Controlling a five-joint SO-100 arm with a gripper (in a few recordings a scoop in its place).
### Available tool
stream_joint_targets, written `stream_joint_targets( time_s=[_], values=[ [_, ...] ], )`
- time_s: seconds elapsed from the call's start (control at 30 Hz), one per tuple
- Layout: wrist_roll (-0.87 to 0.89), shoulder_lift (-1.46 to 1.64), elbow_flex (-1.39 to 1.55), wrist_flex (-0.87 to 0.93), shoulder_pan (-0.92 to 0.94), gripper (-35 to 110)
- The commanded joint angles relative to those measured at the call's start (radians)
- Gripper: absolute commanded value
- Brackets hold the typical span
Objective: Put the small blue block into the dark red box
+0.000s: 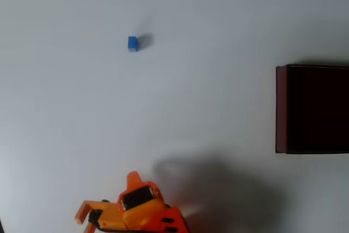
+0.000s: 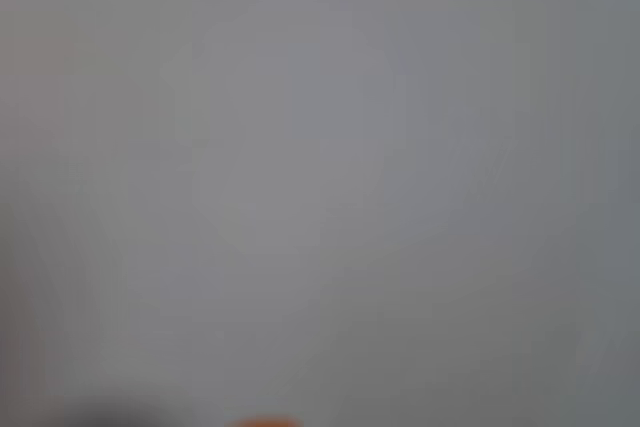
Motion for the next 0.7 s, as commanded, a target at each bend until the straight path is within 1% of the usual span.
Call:
stream_joint_targets(
  time_s=[0.0, 0.67],
  values=[
    [0.005, 0.008, 0.005, 0.015, 0.029, 0],
    [0.003, 0.008, 0.005, 0.015, 0.035, 0]
  ],
)
